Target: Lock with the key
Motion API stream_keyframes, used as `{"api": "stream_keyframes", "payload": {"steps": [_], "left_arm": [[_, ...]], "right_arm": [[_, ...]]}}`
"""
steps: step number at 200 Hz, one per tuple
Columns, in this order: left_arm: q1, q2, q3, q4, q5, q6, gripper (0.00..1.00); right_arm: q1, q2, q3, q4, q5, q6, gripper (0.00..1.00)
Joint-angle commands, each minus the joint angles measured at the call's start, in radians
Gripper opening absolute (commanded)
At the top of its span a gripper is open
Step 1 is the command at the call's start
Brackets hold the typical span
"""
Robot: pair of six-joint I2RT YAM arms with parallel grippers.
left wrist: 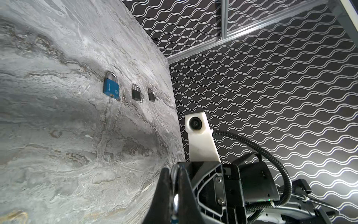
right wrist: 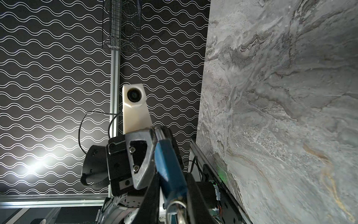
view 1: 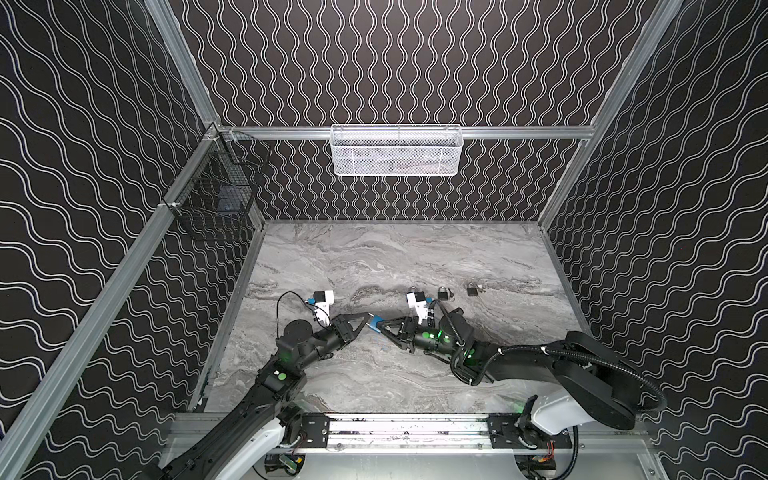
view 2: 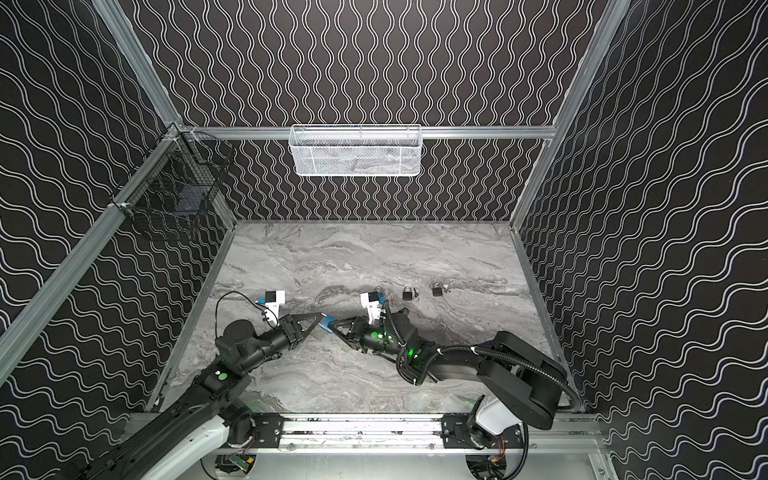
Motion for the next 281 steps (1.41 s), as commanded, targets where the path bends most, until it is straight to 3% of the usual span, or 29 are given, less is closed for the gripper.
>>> {"api": "stream_keyframes", "payload": {"steps": [1,99,169,281], "left_arm": [[-0.015,-0.007,0.008,-0.025,0.329,0.001,0.0],[0.019,0.146,0.036,0.061,0.304,-0.027,0.0],[0.038,0.183,0.051,0.079,0.302,-0.024,0.0],[0.048,0.236,0.077,0.096,0.294,-0.016,0.0]], "right_arm": [[0.002,0.004,0.029,0.041,0.004,-0.037,0.16],[0.001,-0.075,-0.043,0.019,0.039,-0.048,0.33],[0.004,-0.16,-0.126,-0.043,0.102,-0.046,0.53],[0.09,-0.265,-0.256,-0.035,0.211,-0.029,0.52]]}}
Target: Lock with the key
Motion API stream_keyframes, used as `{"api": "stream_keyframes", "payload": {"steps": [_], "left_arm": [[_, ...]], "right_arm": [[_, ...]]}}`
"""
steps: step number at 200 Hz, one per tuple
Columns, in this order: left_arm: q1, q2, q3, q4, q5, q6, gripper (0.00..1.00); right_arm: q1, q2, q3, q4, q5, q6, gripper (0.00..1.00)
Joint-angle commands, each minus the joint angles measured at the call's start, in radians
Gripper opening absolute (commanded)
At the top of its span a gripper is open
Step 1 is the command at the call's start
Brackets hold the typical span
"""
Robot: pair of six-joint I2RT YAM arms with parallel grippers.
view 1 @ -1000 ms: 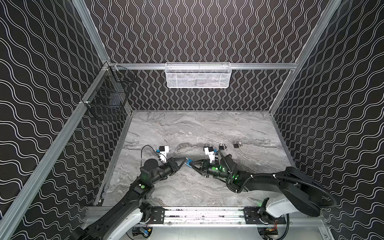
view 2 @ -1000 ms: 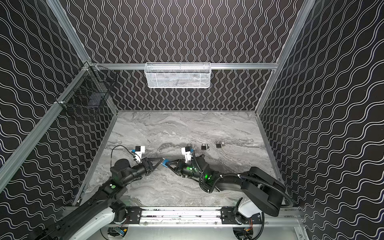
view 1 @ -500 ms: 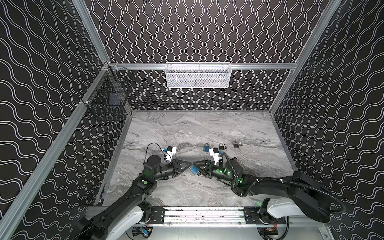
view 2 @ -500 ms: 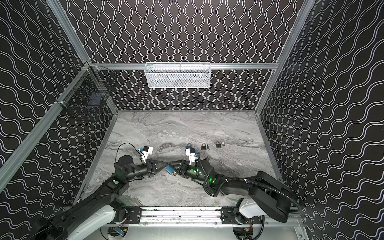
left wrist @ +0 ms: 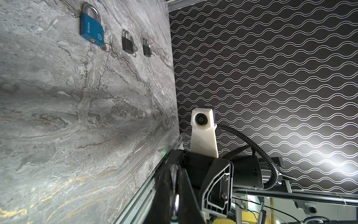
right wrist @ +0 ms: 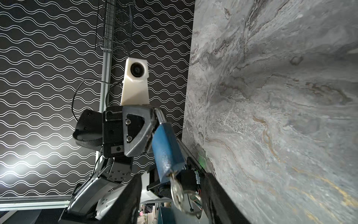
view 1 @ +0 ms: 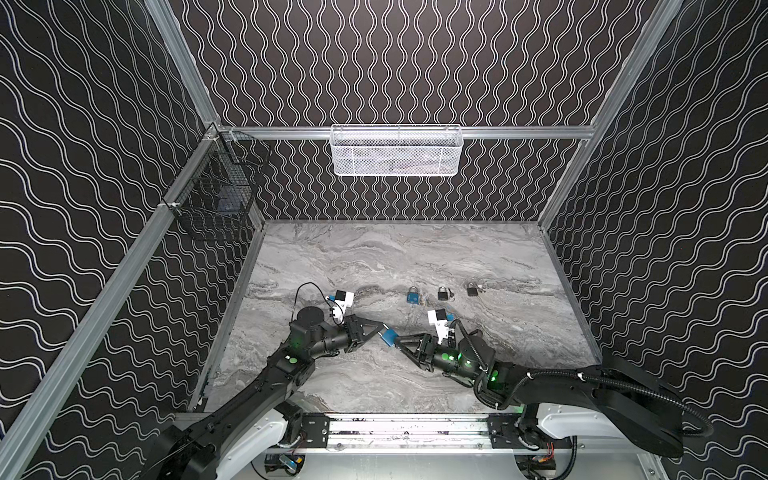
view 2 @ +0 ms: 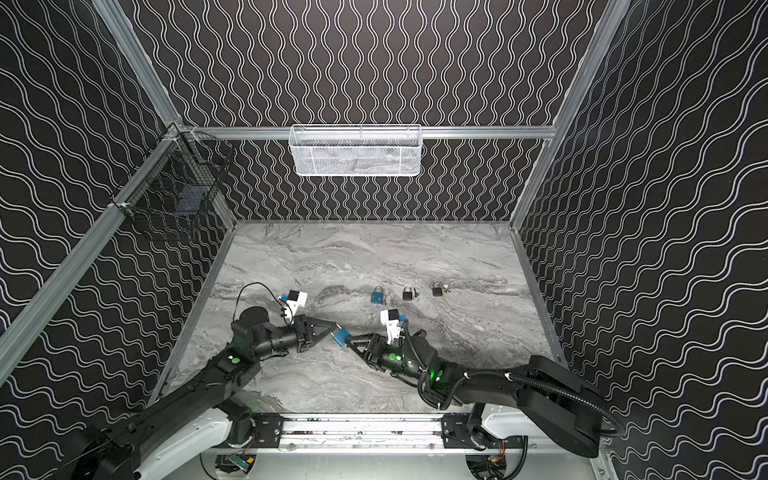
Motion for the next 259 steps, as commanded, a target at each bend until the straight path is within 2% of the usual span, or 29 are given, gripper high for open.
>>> {"api": "stream_keyframes", "payload": {"steps": [1,66,259], "left_arm": [[0.003,0.005,0.01,0.055,0.005,0.008,0.0],[0.003,-0.002,0.014,0.047,0.001,0.008,0.0],[0.003,-0.011,-0.015,0.085,-0.037,-0.04,0.0]], "right_arm": [[0.015,-0.005,-0.008,0.03,0.038,0.011,0.52],[0.028,0.053,-0.002,0.097,0.029,0.016,0.4],[0.037,0.073,0.0,0.136,0.029,0.006,0.13]]}}
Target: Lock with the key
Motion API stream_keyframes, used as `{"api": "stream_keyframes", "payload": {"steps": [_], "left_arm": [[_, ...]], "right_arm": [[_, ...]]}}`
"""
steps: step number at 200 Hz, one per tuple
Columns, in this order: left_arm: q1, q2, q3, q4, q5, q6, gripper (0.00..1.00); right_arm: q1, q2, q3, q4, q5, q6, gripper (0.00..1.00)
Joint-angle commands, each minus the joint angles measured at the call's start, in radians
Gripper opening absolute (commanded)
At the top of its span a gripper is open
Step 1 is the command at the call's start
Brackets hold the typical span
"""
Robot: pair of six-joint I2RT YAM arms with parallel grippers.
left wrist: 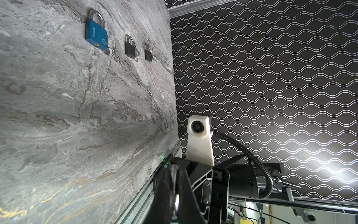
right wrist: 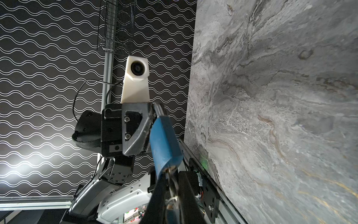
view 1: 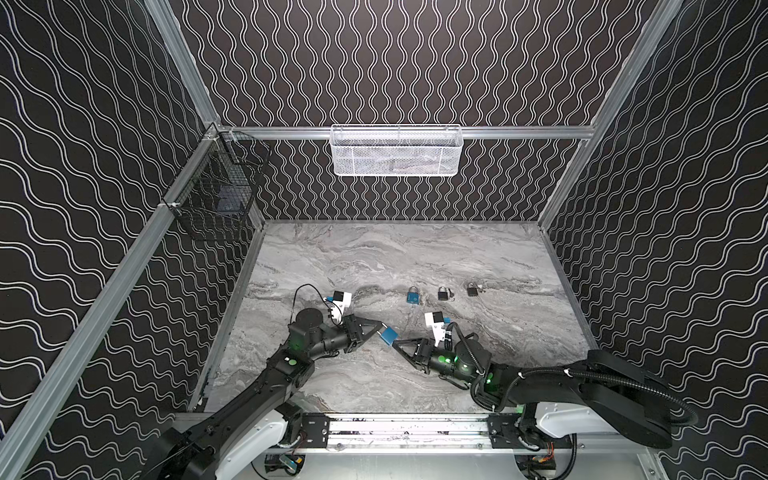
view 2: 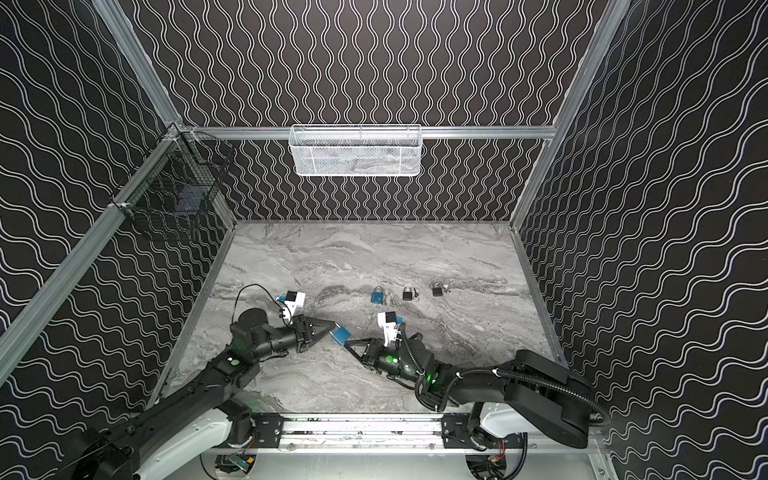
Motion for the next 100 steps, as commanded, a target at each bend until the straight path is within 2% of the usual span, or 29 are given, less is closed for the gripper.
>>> {"api": "stream_keyframes", "payload": {"steps": [1,43,100], "left_arm": [[0.002,0.005,0.001,0.069,-0.002,-0.01,0.0],[0.003,0.001,-0.001,0.052,-0.02,-0.021,0.0],[0.005,-0.002,-0.021,0.079,-0.098,-0.071,0.0]], "right_arm": [[0.003,-0.004,-0.001,0.038,0.007,-0.012,0.12],[0.003,-0.028,-0.018,0.042,0.035,-0.015,0.0],[0.005,-0.098,-0.064,0.009,0.092,-0.01,0.0]]}}
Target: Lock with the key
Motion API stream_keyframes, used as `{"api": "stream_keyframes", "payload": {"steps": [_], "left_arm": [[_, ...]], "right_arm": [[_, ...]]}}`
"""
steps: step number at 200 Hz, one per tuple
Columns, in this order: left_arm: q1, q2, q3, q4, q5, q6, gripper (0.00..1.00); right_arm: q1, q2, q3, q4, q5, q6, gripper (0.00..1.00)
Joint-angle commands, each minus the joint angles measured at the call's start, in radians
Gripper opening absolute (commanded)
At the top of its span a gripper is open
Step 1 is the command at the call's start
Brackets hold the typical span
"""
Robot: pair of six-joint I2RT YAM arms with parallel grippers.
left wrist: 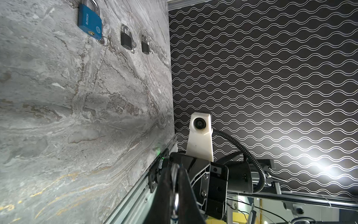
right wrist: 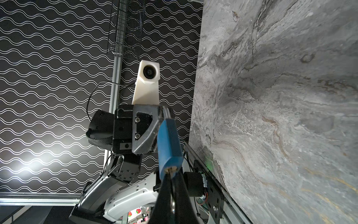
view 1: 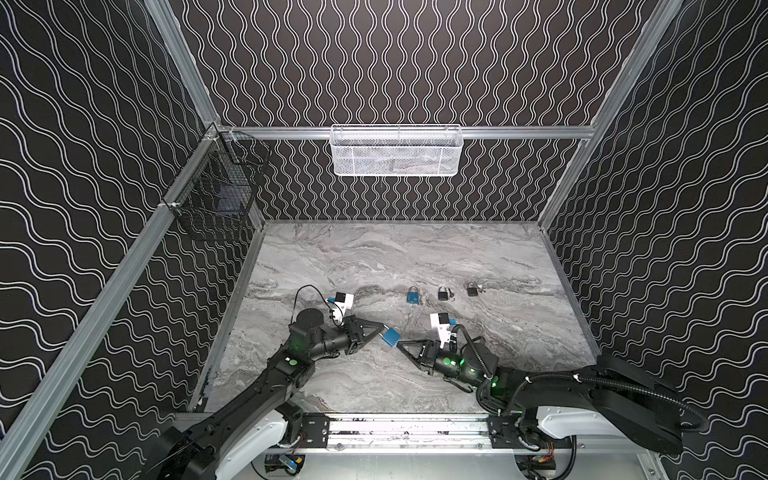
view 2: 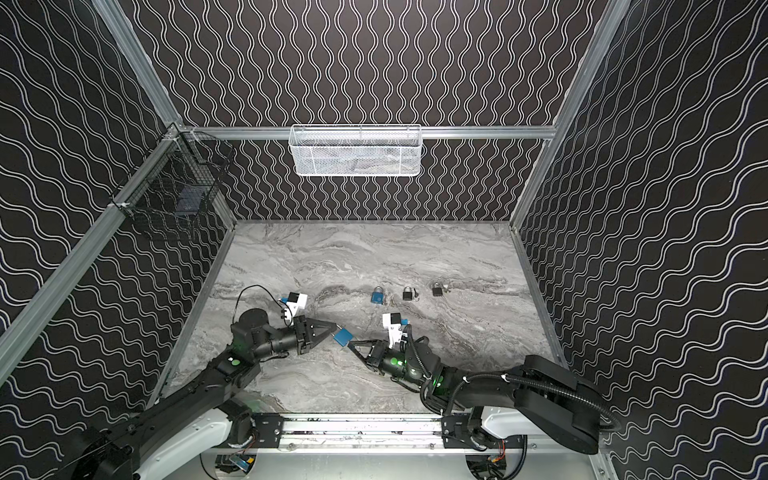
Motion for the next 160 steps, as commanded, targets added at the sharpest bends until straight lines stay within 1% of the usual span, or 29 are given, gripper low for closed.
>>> {"api": "stream_keyframes", "payload": {"steps": [1,23,52,73,97,117,135,160], "left_arm": [[0.008,-0.006,-0.015,0.065,-0.118,-0.04,0.0],[0.009,-0.024,-0.028,0.073,-0.155,-0.061,0.0],[0.012,-0.032,-0.013,0.041,-0.173,-0.046,0.0],[0.035,-0.002,-0.004,0.057,-0.139,-0.033,0.0],[0.063,0.068,0.027,0.07,-0.061,-0.011,0.0],[0.09,0.142,0.113,-0.052,0.023,0.085,0.0],[0.116,0.226,0.211,-0.199,0.086,0.203,0.0],[0.143,0.372,0.382,-0.454,0.124,0.416,0.0]], "right_arm": [[0.0,-0.025,-0.014,-0.006,0.051,-0.01,0.0],[0.0,-0.037,-0.017,-0.023,0.058,-0.015,0.0],[-0.001,-0.037,-0.023,-0.021,0.06,-0.011,0.0],[0.0,-0.045,-0.036,-0.018,0.063,-0.008,0.0],[-0.001,-0.097,-0.064,-0.05,0.087,-0.01,0.0],[-0.006,-0.189,-0.073,-0.175,0.112,-0.026,0.0],[-0.024,-0.298,-0.061,-0.372,0.124,-0.055,0.0],[-0.083,-0.461,-0.075,-0.573,0.113,-0.085,0.0]]}}
